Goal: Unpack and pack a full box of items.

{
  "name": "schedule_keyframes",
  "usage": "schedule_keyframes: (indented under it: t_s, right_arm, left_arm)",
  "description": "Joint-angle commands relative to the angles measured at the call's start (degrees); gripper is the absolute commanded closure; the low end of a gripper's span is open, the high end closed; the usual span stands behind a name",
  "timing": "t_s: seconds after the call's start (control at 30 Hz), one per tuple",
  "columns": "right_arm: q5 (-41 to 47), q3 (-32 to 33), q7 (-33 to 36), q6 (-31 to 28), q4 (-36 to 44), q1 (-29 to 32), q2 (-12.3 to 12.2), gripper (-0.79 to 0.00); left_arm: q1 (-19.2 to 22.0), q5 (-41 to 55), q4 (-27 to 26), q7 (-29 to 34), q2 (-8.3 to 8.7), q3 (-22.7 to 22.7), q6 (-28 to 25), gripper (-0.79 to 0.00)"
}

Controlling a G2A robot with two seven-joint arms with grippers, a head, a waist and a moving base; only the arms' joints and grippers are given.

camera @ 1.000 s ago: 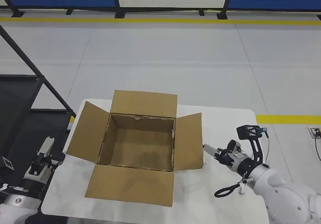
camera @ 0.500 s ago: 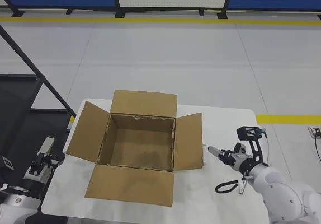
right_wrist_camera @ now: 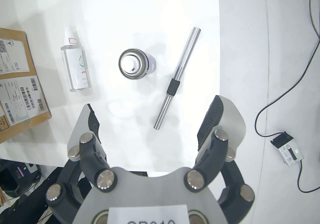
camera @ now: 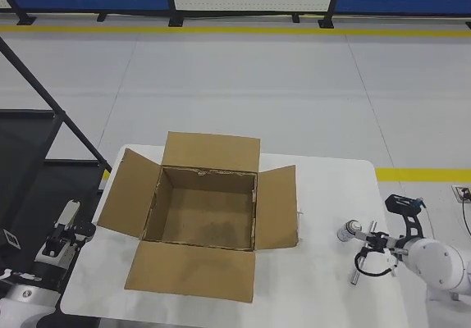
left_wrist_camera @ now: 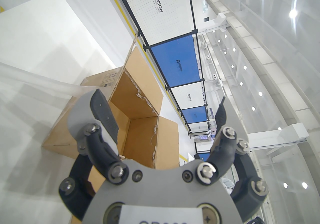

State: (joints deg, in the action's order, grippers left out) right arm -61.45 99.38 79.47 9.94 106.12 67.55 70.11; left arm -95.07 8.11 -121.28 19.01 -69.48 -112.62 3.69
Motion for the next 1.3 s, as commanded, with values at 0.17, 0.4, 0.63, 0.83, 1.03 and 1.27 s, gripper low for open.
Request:
schedule_keyframes:
  t_s: [0.17,0.4,0.63,0.83,1.03,1.27]
  right_arm:
    - [0.34,0.14,0.28,-0.25,-0.08,0.0,-0.03,-0.785]
    - [-2.42,-2.07,-1.56,-0.57,-0.02,0.62,-0.04,-0.785]
    - [-8.96,-6.41,5.11,0.64,-10.7,-6.13,-0.41,-0.785]
    - [-9.63,-7.31,5.69,0.17,-19.33,-10.52,-0.65,-0.785]
    - [-7.09,-7.54,2.86,1.09,-25.99,-12.51,-0.59,-0.625]
    - [-6.22,-8.15,-0.02,2.41,-29.06,-12.79,-0.61,-0.526]
  left_arm:
    - [0.0,0.0,0.0,0.0,0.0,0.0,0.0,-0.785]
    - [0.0,0.0,0.0,0.0,0.0,0.0,0.0,-0.785]
    - [0.0,0.0,0.0,0.0,0.0,0.0,0.0,-0.785]
    - [0.0,0.0,0.0,0.0,0.0,0.0,0.0,-0.785]
    - [0.0,0.0,0.0,0.0,0.0,0.0,0.0,-0.785]
    - [0.0,0.0,0.0,0.0,0.0,0.0,0.0,-0.785]
